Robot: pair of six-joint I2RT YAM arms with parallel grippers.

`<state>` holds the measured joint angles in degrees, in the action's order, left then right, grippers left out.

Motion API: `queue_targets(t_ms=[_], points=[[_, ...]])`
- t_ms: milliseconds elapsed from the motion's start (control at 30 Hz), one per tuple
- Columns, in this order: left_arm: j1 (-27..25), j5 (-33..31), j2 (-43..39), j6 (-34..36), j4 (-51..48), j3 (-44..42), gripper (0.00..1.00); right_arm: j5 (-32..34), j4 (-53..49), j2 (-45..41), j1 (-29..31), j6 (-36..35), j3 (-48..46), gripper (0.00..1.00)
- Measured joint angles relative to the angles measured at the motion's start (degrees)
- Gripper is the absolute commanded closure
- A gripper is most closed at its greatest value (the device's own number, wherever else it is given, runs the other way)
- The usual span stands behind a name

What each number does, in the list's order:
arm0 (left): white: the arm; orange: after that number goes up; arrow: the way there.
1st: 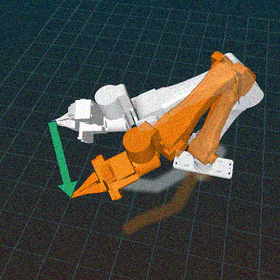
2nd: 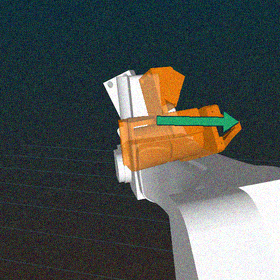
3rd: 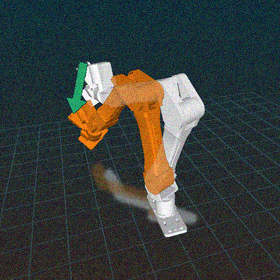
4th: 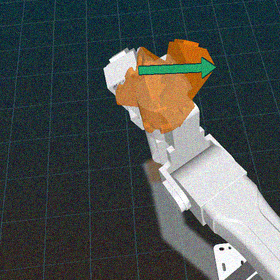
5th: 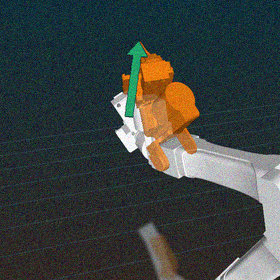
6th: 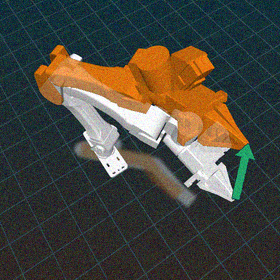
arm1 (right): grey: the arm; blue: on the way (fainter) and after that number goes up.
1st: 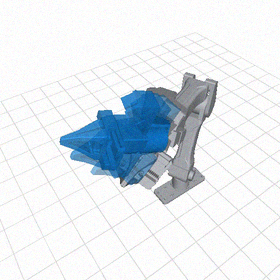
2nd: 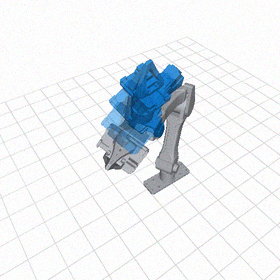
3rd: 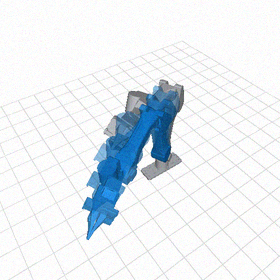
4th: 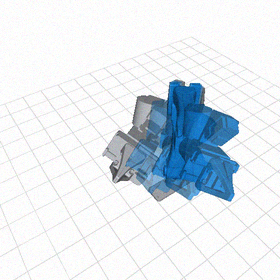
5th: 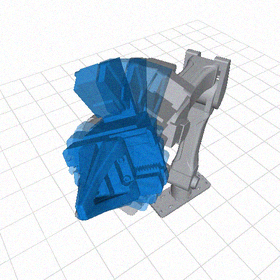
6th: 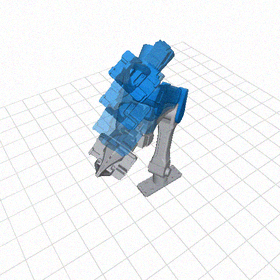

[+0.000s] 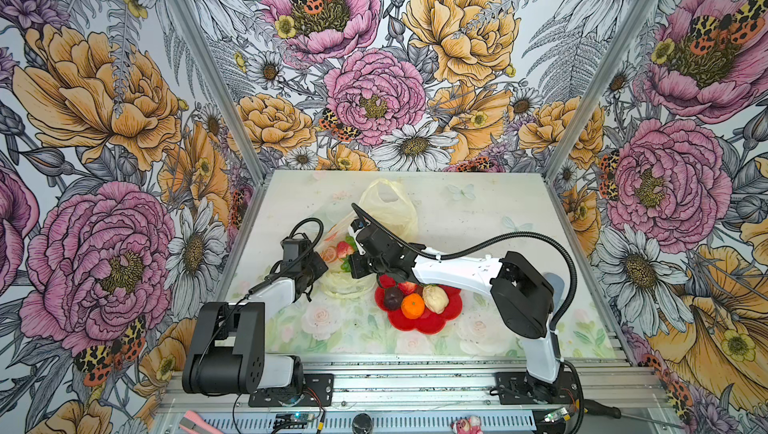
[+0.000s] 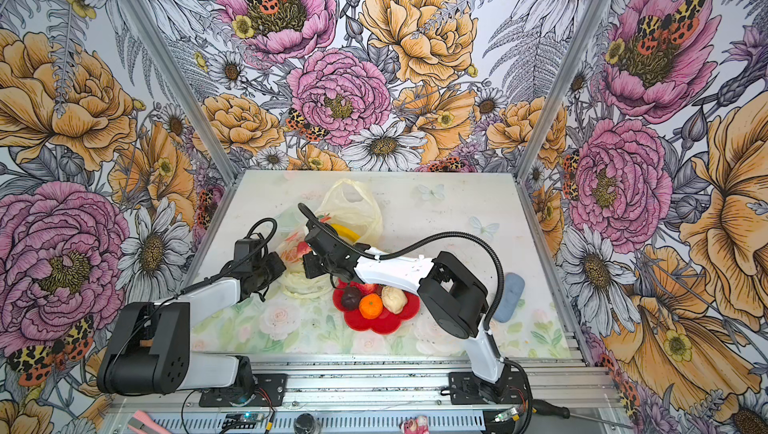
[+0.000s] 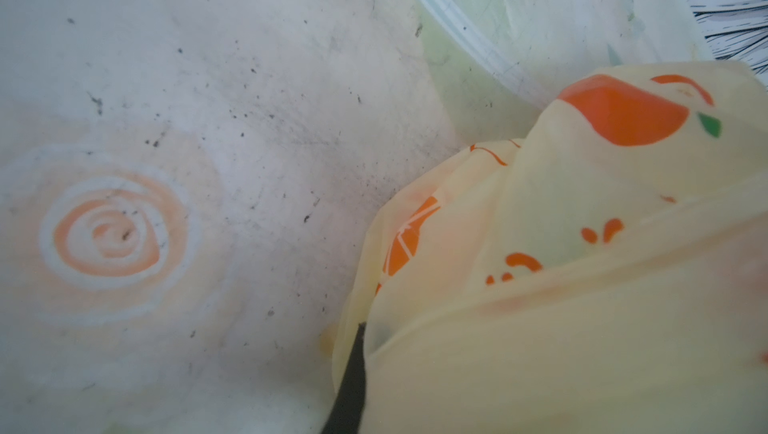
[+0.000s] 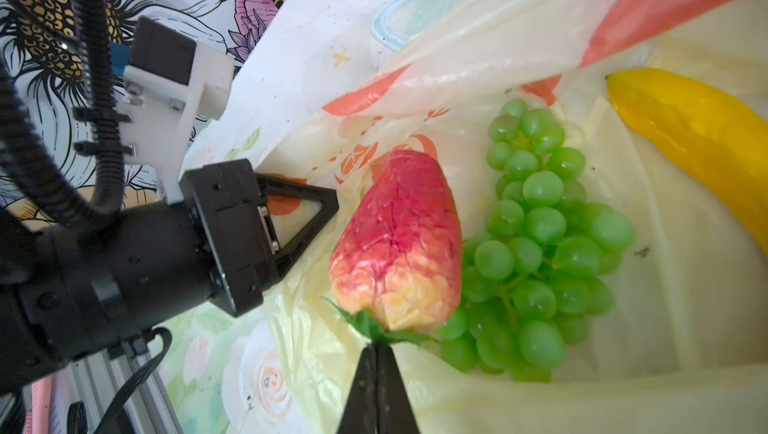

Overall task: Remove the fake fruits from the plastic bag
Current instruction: 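Lift the strawberry out and carry it over the red plate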

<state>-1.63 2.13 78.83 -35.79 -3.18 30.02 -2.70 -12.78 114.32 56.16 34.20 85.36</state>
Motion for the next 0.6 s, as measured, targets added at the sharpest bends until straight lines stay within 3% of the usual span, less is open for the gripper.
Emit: queue_targets(t_ms=[233,600], points=[[0.0,-1.9,0.0,3.2,0.8,0.9,1.00,-0.1,-2.5,-8.7,-0.9,-0.6,-7.3,1.00],[0.0,-2.2,0.0,6.3,5.6,1.0,1.00,1.2,-16.2,-26.7,-5.3,-0.8,-15.0,1.00]])
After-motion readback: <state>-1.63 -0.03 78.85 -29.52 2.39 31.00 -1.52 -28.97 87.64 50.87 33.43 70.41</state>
